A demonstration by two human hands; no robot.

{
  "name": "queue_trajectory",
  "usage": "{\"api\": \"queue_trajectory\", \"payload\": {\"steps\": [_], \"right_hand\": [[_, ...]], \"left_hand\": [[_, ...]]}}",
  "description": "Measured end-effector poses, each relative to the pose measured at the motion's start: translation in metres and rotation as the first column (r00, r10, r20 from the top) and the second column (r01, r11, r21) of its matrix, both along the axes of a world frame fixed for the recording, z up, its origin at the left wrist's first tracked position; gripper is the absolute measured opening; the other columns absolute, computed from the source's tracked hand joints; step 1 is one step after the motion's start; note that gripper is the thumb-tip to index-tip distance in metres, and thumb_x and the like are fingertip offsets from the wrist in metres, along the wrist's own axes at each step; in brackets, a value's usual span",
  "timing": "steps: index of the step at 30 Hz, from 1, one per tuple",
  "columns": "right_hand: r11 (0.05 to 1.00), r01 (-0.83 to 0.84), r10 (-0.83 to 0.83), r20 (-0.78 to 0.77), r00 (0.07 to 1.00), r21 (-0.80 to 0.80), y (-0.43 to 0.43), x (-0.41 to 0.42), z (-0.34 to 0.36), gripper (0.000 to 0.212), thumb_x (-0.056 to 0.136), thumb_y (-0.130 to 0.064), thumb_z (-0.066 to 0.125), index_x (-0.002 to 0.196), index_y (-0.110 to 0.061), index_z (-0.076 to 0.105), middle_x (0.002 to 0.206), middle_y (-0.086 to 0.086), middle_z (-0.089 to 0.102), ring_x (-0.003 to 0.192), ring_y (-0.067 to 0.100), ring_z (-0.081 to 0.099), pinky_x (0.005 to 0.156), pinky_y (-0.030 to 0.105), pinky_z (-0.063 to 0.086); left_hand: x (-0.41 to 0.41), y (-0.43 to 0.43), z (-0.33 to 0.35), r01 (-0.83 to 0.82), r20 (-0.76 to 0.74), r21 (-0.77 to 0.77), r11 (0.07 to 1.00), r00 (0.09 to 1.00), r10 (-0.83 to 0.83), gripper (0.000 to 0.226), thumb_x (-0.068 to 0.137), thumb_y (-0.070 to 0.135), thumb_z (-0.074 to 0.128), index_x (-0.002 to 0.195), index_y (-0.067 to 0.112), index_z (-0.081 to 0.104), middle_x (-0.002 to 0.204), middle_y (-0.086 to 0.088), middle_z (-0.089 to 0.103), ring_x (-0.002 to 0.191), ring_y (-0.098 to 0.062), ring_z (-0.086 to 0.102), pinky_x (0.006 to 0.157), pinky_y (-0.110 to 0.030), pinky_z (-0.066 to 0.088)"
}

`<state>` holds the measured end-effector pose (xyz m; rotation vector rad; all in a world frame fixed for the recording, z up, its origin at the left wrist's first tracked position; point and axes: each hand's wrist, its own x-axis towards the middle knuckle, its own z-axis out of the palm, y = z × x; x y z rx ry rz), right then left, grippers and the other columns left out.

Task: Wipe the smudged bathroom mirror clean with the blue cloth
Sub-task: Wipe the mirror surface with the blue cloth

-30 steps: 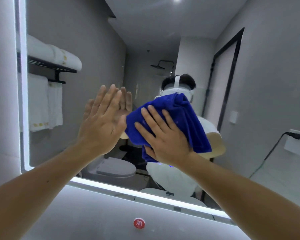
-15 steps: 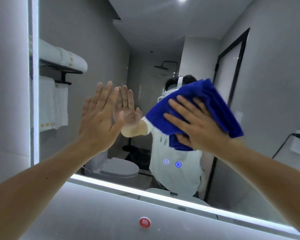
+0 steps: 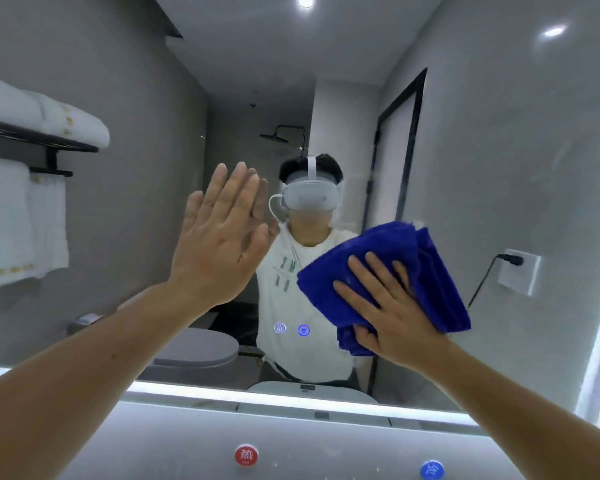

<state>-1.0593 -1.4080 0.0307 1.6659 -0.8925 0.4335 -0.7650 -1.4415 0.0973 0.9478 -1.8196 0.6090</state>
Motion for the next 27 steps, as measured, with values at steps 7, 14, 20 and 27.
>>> {"api": "queue_trajectory", "payload": {"steps": [7,14,20,27], "right_hand": [[0.996,0.084,-0.079,-0.191,0.978,0.017,0.013,-0.057,0.095,0.055,0.096,-0.036,0.039,0.149,-0.02,0.036,0.158,0.009,0.026,0.147,0.033,0.02,0.116,0.057,0.017],[0.982,0.182,-0.157,0.297,0.942,-0.058,0.014,-0.037,0.236,0.063,0.094,-0.043,0.021,0.154,-0.024,0.024,0.163,0.005,0.007,0.151,0.026,0.002,0.12,0.049,0.0],[0.985,0.151,-0.104,0.402,0.91,-0.088,0.006,-0.013,0.221,0.061,0.096,-0.04,0.023,0.153,-0.018,0.025,0.163,0.011,0.011,0.15,0.029,0.004,0.12,0.052,0.003],[0.991,0.135,-0.135,0.022,0.991,-0.024,0.018,-0.038,0.183,0.054,0.094,-0.031,0.033,0.141,-0.012,0.051,0.15,0.015,0.041,0.139,0.034,0.037,0.111,0.055,0.033]], "left_hand": [[-0.024,0.008,0.013,0.01,-0.011,-0.055,0.998,1.0,-0.01,0.081,0.094,0.064,-0.003,0.154,0.015,0.021,0.163,0.0,0.013,0.151,-0.014,0.001,0.119,-0.05,0.014],[-0.053,0.021,0.065,-0.036,-0.008,-0.14,0.99,0.999,0.035,0.066,0.094,0.046,0.019,0.154,0.017,0.021,0.163,0.003,0.01,0.151,-0.013,-0.001,0.121,-0.046,0.012],[-0.075,0.04,0.105,-0.027,-0.055,-0.191,0.981,0.998,0.017,0.076,0.087,0.049,0.013,0.151,0.011,0.029,0.16,-0.002,0.017,0.15,-0.018,0.005,0.12,-0.046,0.012],[-0.073,0.031,0.152,-0.078,-0.005,-0.199,0.977,0.997,0.079,0.076,0.087,0.053,0.009,0.156,0.021,0.015,0.163,0.009,0.001,0.148,-0.005,-0.013,0.122,-0.042,0.004]]}}
